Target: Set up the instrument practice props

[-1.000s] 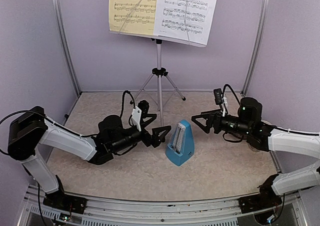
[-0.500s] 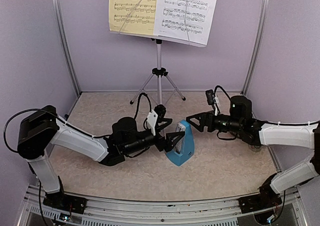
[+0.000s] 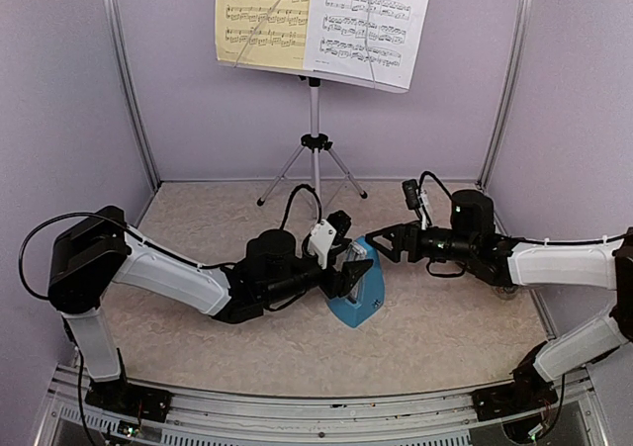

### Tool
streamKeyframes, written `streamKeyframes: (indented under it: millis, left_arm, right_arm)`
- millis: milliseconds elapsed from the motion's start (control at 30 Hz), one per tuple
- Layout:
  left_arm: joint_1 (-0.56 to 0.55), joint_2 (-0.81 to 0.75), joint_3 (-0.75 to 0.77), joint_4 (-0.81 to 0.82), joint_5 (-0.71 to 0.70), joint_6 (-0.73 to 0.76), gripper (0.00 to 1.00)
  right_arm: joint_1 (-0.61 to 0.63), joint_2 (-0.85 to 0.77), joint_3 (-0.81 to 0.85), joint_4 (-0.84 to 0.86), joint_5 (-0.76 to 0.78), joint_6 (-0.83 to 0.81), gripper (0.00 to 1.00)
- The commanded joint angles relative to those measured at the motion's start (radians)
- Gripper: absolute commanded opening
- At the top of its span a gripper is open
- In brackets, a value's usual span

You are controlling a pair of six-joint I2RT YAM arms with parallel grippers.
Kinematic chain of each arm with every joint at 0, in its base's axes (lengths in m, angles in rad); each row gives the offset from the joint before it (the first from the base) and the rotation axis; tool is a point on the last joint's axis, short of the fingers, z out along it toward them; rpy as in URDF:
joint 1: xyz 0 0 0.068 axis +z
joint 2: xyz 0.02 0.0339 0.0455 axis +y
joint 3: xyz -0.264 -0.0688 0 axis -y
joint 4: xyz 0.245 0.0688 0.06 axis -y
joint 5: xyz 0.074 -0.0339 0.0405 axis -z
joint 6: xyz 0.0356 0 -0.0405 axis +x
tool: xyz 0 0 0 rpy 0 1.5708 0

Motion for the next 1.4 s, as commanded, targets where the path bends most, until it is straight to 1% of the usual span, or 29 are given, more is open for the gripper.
streamKeyframes:
  millis: [0,100,300,533,667,733,800,833,867,1167,1367]
  left_arm:
    - [-0.014,0.015,0.028,-0.017,-0.047,0.033,0.62]
    - [-0.021,0.005,0.018,-0.01,-0.077,0.046,0.59]
    - [-0.045,-0.016,-0.032,0.055,-0.124,0.088,0.57]
    - [-0.052,-0.046,-0.115,0.174,-0.117,0.088,0.55]
    - [-0.052,-0.051,-0.134,0.201,-0.118,0.091,0.49]
    - [-0.052,-0.048,-0.126,0.193,-0.121,0.09,0.5]
    - [-0.053,-0.042,-0.114,0.184,-0.131,0.086,0.59]
    - [-0.055,-0.041,-0.11,0.184,-0.136,0.084,0.62]
    - [-0.054,-0.04,-0.104,0.184,-0.137,0.082,0.63]
    - [-0.051,-0.004,-0.028,0.15,-0.152,0.058,0.63]
    - [-0.044,0.011,-0.009,0.13,-0.141,0.031,0.55]
  right_arm:
    - [0.009,0.03,0.002,0.005,-0.009,-0.011,0.87]
    - [0.01,0.045,-0.023,0.015,-0.005,-0.02,0.87]
    - [0.009,0.076,-0.066,0.028,0.01,-0.024,0.86]
    - [0.01,0.091,-0.11,0.013,0.042,-0.06,0.86]
    - [0.009,0.09,-0.128,0.004,0.052,-0.068,0.86]
    - [0.009,0.089,-0.133,0.003,0.051,-0.07,0.87]
    - [0.009,0.086,-0.135,0.004,0.049,-0.07,0.87]
    - [0.009,0.084,-0.136,0.002,0.047,-0.069,0.87]
    - [0.009,0.083,-0.134,0.003,0.045,-0.07,0.86]
    - [0.01,0.082,-0.129,0.002,0.037,-0.071,0.86]
    - [0.01,0.083,-0.128,-0.007,0.052,-0.075,0.86]
